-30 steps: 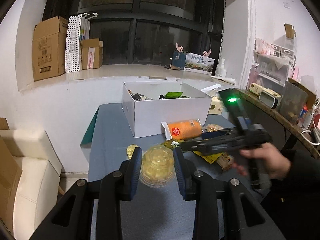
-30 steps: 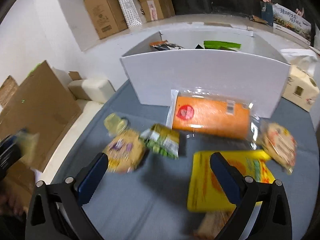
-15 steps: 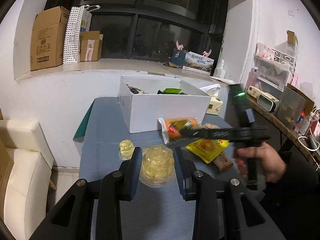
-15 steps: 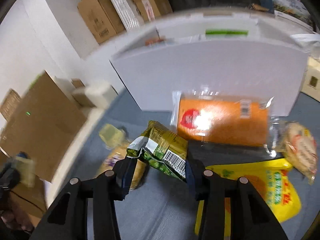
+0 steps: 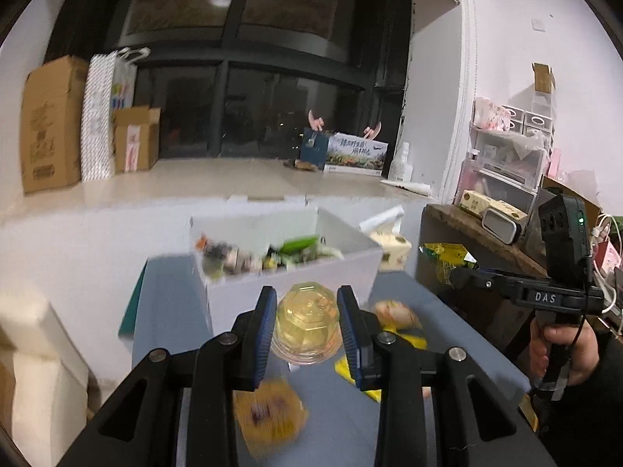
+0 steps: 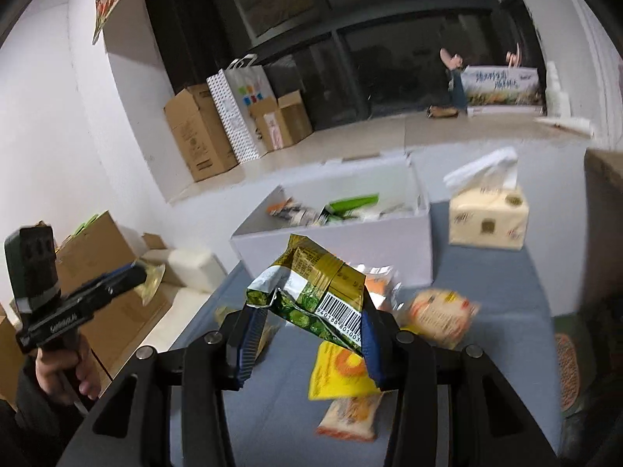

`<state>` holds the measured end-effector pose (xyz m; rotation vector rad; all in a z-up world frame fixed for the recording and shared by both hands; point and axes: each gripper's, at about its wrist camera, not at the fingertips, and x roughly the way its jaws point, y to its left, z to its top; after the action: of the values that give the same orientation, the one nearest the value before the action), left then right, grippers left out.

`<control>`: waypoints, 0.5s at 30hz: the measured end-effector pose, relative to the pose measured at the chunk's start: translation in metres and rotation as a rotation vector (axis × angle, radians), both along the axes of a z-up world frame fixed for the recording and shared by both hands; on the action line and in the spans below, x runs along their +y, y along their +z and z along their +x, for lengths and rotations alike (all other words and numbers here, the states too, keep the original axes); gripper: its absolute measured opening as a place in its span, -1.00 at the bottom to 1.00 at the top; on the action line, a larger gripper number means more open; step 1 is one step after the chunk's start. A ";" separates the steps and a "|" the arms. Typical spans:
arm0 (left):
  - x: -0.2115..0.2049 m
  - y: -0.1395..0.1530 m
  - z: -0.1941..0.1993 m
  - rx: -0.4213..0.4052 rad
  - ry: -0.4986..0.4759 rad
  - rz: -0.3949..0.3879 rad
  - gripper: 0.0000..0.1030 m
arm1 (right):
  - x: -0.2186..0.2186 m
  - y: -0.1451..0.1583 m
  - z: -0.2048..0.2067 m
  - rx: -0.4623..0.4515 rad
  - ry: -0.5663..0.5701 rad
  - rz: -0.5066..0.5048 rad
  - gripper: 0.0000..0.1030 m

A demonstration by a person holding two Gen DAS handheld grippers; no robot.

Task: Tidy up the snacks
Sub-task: 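Grasp jelly cup with left tool while right tool grasps green pea packet, drop both in box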

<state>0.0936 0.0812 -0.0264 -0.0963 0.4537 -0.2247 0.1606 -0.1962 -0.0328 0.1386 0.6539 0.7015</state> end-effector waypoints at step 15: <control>0.016 -0.011 0.196 0.210 0.056 0.017 0.22 | 0.058 0.007 0.184 0.137 -0.038 -0.093 0.83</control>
<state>0.2891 0.0968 -0.0375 -0.1162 0.6612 -0.1563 0.3448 -0.1385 -0.0261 0.1140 0.8114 0.6275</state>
